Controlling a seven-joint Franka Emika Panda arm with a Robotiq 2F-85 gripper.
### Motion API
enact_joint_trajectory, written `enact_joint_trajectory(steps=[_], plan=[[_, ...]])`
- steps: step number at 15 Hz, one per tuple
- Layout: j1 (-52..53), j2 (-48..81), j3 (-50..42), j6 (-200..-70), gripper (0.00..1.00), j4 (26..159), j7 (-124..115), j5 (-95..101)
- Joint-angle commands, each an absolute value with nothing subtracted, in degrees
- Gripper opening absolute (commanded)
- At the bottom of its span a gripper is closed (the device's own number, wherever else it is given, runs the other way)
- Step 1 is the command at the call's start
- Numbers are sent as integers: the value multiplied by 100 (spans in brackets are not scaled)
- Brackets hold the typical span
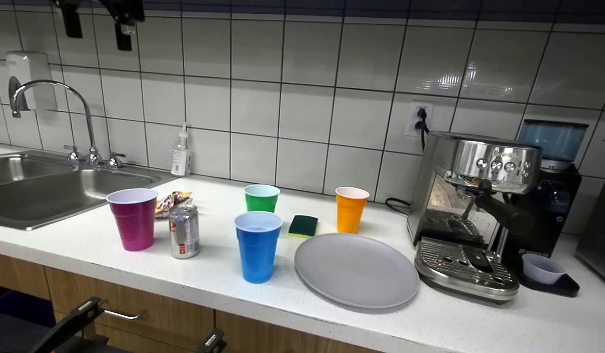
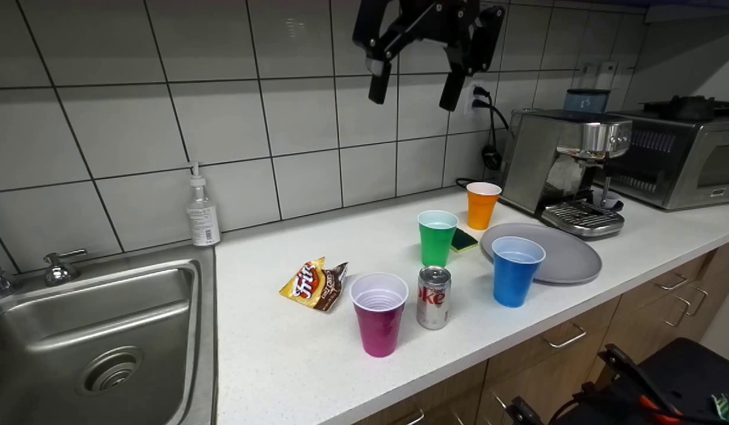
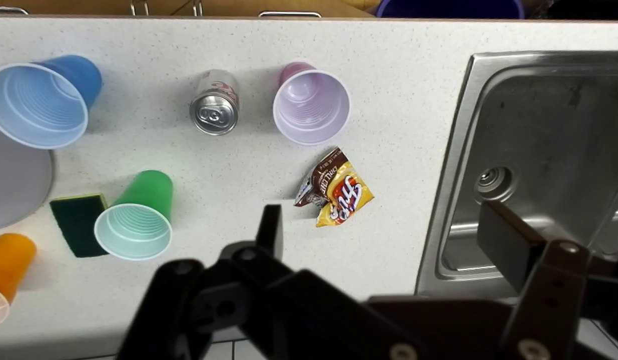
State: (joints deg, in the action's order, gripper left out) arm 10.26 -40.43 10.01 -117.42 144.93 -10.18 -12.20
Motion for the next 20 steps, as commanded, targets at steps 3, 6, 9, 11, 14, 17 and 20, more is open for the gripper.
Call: enact_joint_trajectory(steps=[3, 6, 9, 11, 14, 17, 20], plan=[[1013, -3826, 1100, -12056, 100, 14585, -986, -1199], [1071, -3598, 1115, -12223, 100, 14581, -972, -1251], [1128, -3362, 1162, -12410, 100, 14564, -960, -1234], [1178, -3192, 1189, -12520, 100, 14538, -960, -1245], [1260, -2935, 1253, -12708, 100, 14497, -965, -1219], [1340, -2679, 1322, -12880, 100, 14462, -982, -1200], [1388, -2383, 1400, -13106, 100, 14395, -1007, -1169]])
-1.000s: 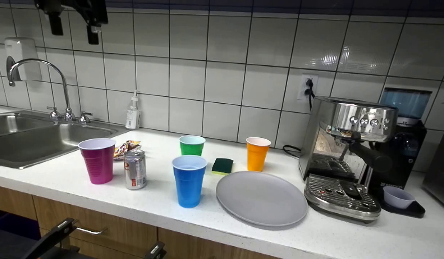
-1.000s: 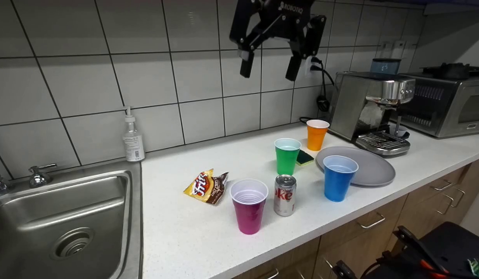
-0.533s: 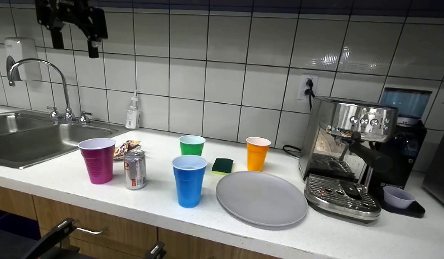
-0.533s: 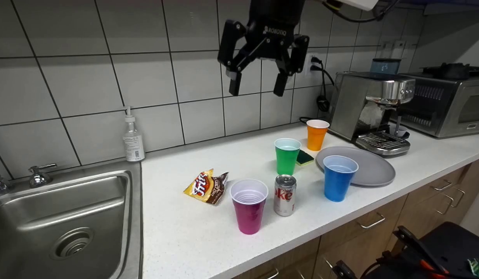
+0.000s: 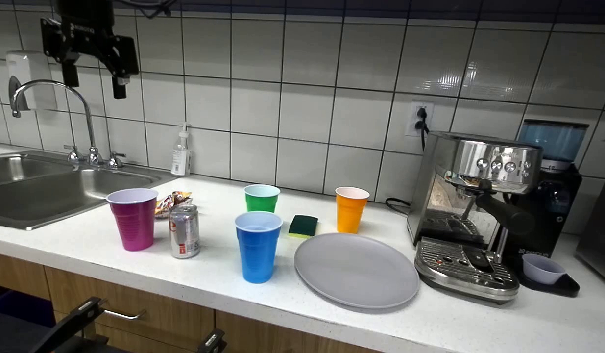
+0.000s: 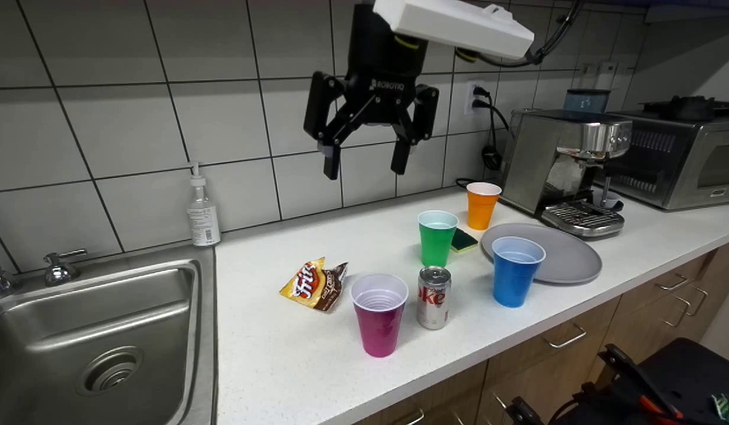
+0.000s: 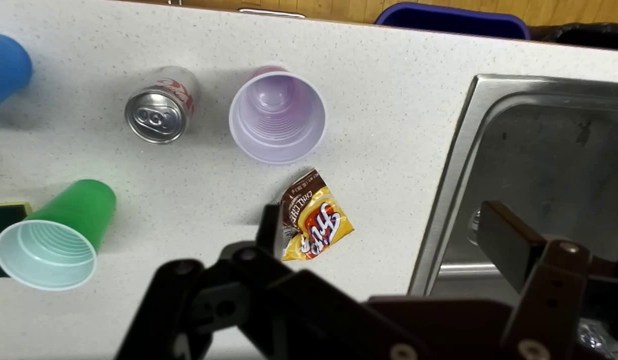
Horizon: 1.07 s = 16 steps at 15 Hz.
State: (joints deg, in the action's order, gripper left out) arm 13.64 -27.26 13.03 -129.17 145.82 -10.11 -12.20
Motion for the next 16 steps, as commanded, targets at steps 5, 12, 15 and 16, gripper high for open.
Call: enact_joint_trajectory(steps=[5, 12, 15, 16], plan=[[1444, -1837, 1480, -13374, 100, 14261, -1056, -1182], [1461, -1008, 1598, -13559, 100, 14095, -1203, -1102], [1463, -740, 1622, -13649, 100, 14039, -1240, -1012], [1459, -640, 1626, -13672, 100, 14011, -1257, -967]])
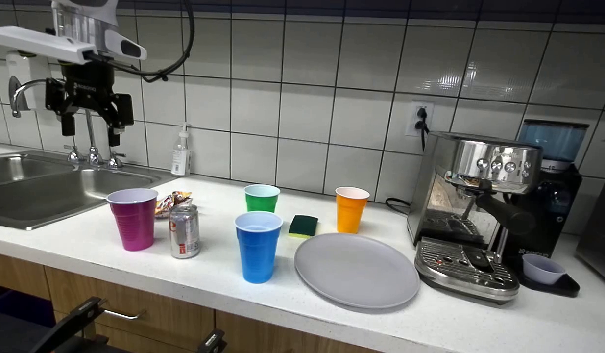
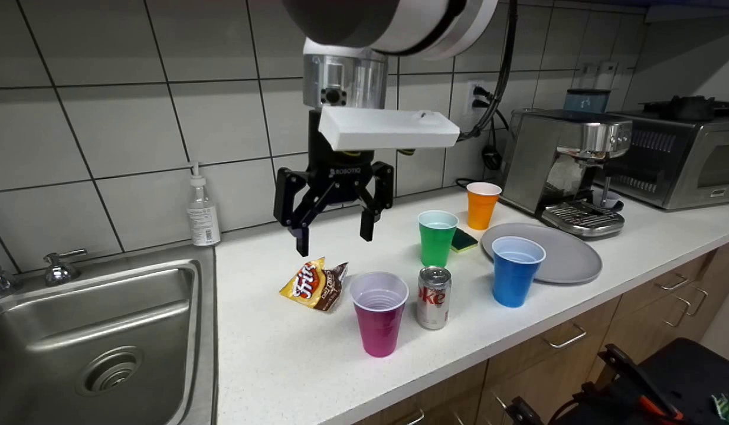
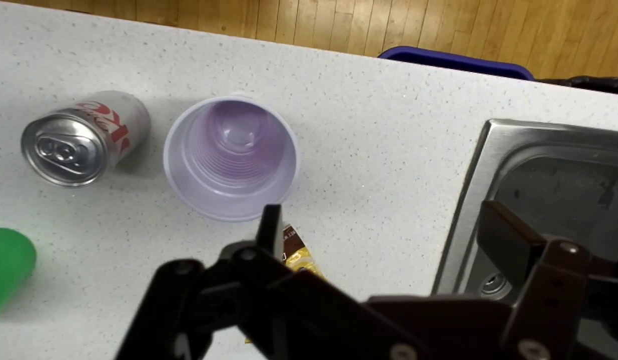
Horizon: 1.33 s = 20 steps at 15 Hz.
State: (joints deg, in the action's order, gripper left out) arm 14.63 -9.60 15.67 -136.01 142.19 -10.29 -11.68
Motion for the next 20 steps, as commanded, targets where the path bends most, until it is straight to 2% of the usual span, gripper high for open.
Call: enact_joint_trajectory(steps=[1, 20], plan=[[1458, -555, 1629, -13692, 100, 13991, -1263, -910], [1525, -83, 1582, -13113, 100, 13786, -1547, -306]])
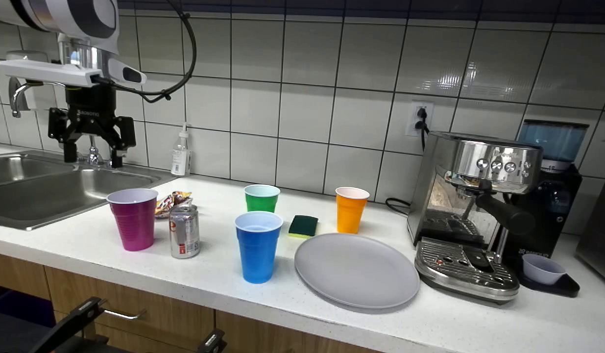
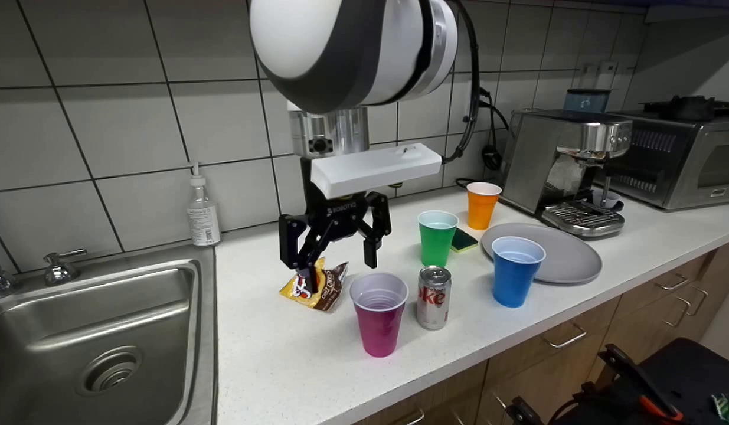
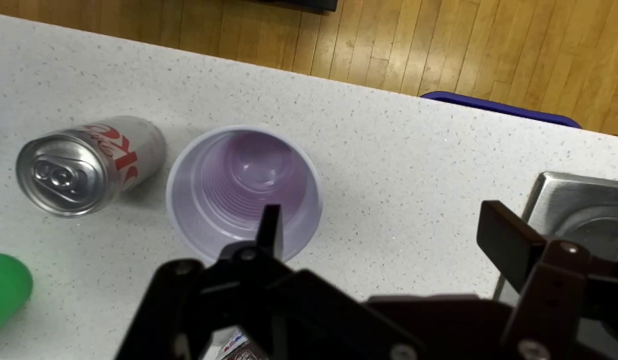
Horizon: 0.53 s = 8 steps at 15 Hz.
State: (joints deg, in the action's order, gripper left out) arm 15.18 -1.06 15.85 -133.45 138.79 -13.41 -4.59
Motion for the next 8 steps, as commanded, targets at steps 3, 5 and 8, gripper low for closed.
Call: enact_joint_trajectory(steps=[3, 5, 8], plan=[[1522, -68, 1574, -13207, 100, 13879, -1518, -298], [1520, -43, 1567, -13316, 100, 13962, -1489, -331], [1518, 14, 1555, -13405, 100, 14067, -1484, -342]])
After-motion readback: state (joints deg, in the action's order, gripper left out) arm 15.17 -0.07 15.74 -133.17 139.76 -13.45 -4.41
